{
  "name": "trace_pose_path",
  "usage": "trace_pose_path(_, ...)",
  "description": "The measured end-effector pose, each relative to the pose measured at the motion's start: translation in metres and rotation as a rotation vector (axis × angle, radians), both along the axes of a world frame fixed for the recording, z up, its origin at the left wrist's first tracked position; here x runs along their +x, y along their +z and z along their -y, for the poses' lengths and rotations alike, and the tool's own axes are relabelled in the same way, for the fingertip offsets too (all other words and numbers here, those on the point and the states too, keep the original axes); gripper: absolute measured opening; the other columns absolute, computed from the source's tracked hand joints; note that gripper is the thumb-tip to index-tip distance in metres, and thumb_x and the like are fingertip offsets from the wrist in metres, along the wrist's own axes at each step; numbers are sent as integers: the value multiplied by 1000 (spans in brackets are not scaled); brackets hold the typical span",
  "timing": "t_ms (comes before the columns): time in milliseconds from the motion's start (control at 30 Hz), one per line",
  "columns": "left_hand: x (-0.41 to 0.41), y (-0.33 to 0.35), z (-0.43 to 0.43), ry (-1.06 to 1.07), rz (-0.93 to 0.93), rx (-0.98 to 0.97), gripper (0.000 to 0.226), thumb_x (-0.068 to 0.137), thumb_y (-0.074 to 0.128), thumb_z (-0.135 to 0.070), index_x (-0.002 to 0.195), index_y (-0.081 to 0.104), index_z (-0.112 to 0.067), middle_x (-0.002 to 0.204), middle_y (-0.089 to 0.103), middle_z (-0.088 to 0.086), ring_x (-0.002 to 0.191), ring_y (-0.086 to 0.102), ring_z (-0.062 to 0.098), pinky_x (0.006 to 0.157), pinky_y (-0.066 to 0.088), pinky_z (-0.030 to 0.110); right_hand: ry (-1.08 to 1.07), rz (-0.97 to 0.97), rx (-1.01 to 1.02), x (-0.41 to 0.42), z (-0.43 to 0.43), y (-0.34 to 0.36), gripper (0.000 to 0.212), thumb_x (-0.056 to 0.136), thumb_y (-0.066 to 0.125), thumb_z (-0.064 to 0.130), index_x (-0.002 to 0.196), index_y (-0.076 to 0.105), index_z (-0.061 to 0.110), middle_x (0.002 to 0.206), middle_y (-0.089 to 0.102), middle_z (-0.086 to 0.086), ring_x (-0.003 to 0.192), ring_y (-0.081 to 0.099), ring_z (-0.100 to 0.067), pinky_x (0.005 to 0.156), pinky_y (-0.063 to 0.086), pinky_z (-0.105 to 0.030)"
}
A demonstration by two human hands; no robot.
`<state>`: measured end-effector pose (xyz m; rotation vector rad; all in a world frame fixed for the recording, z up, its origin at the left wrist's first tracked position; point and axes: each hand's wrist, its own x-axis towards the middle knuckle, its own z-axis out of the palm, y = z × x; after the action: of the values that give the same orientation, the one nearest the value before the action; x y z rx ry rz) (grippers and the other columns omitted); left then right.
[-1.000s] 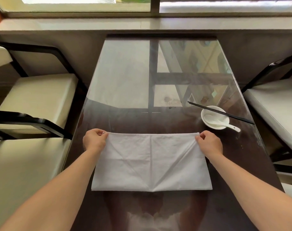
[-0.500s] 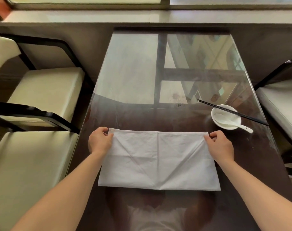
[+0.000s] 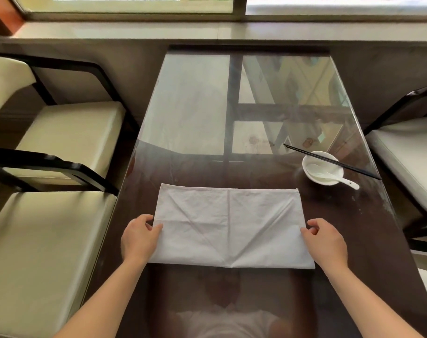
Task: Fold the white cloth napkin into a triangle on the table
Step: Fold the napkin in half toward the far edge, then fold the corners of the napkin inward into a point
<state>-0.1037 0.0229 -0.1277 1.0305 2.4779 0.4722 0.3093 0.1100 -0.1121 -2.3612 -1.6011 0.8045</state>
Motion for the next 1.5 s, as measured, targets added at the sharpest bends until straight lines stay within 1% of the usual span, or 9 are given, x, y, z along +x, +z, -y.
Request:
trace_pose_path(200,11,8,26,-30,-35,-112,40,85,65,-50,113,61,-22,100,64,-1,87,60,19,69,47,34,123,179,-70,6,28,9,27,90,57,44,109,61,25,99,58,1,83,58,-26,67,45,-35)
trace_pose_path(333,18,12,40,-2,-21,-184,32,85,66,-46,102,52,-23,91,61,-3,79,59,17,63,44,31,181,237,-156,4,40,18,26,92,56,48,105,50,27,94,62,1,78,57,-22,62,45,-33)
trace_pose_path(533,15,8,46,90,62,-86,18,80,70,-23,96,63,-20,94,65,3,82,58,20,67,42,33,-109,-127,-62,3,50,1,14,80,70,30,87,58,27,85,68,1,78,69,-27,77,57,-44)
trace_pose_path(700,15,7,49,219,196,-22,38,79,75,-17,116,65,-14,107,68,7,98,61,26,79,49,38,-273,-287,7,0,59,-1,43,79,79,22,117,58,22,101,63,-2,91,66,-31,84,56,-48)
trace_pose_path(867,19,12,51,209,192,-67,24,79,74,-24,100,63,-19,95,66,2,89,61,25,76,51,37,-319,-353,-20,5,64,0,49,81,78,21,125,57,20,97,70,-1,99,64,-29,91,53,-50)
trace_pose_path(1033,23,17,50,198,144,-15,14,80,72,-13,89,65,-20,87,66,2,85,61,25,71,49,35,-299,-367,-69,10,73,1,47,80,77,21,122,57,22,88,72,-2,86,69,-28,83,58,-56)
trace_pose_path(1267,9,18,50,206,75,114,29,74,75,-1,99,70,-13,86,61,6,81,57,24,71,42,33,-209,-490,-43,8,108,31,49,85,72,7,125,51,27,77,70,-16,64,66,-26,54,50,-35)
trace_pose_path(1367,-3,16,46,149,6,127,27,75,73,-1,100,71,-12,91,59,8,77,55,23,72,42,32,-107,-528,-79,4,129,41,44,86,71,7,114,56,38,72,67,-19,55,64,-19,50,50,-31)
trace_pose_path(1500,-6,14,41,79,-83,116,18,84,66,-3,99,71,-11,97,51,9,80,51,25,74,42,34,8,-482,-138,-6,156,48,16,83,74,9,88,67,23,62,57,-7,50,63,-16,50,52,-32)
